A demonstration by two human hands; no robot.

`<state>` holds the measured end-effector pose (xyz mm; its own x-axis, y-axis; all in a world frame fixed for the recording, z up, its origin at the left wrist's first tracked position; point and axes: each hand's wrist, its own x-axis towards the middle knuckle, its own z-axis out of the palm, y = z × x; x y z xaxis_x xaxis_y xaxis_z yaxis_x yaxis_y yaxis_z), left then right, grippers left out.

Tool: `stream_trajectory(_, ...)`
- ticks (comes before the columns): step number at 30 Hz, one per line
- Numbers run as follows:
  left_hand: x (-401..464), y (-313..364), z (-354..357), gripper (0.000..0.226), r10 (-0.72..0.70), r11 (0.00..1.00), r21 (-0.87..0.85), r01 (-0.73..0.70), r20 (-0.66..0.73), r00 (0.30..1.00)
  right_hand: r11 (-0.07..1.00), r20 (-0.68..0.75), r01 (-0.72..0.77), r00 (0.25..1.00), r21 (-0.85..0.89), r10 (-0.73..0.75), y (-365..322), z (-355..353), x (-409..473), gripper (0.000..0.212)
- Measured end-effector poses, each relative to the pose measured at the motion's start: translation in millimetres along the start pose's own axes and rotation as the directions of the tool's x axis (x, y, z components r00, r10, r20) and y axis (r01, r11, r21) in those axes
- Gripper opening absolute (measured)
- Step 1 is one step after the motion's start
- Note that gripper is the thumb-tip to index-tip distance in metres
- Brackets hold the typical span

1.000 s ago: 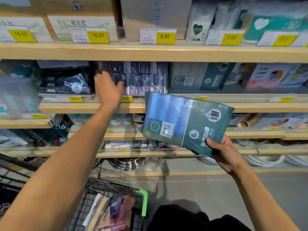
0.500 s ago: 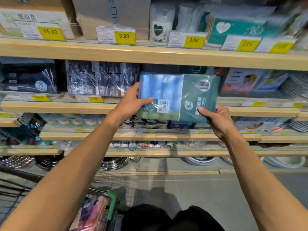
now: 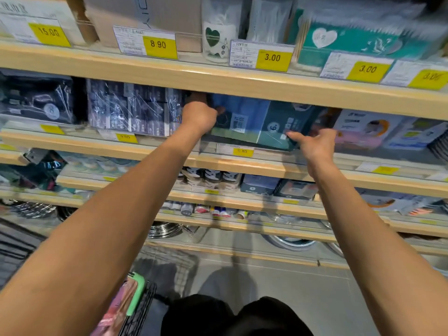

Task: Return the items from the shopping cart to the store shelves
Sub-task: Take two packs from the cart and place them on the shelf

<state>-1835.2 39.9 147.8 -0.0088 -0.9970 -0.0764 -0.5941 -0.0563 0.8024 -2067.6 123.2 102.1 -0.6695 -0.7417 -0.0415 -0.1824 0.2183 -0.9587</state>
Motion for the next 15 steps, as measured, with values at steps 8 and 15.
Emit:
stream_trajectory(8,-18,-29,20,0.013,0.151,0.978,0.18,-0.108,-0.243,0.958,0.925,0.074,0.075,0.996,-0.372,-0.051,1,13,10,0.045)
stream_trajectory(15,-51,-62,34,0.053,0.143,0.967,-0.164,-0.197,-0.294,0.945,0.972,-0.237,0.083,0.962,-0.219,-0.135,2,36,-26,0.062)
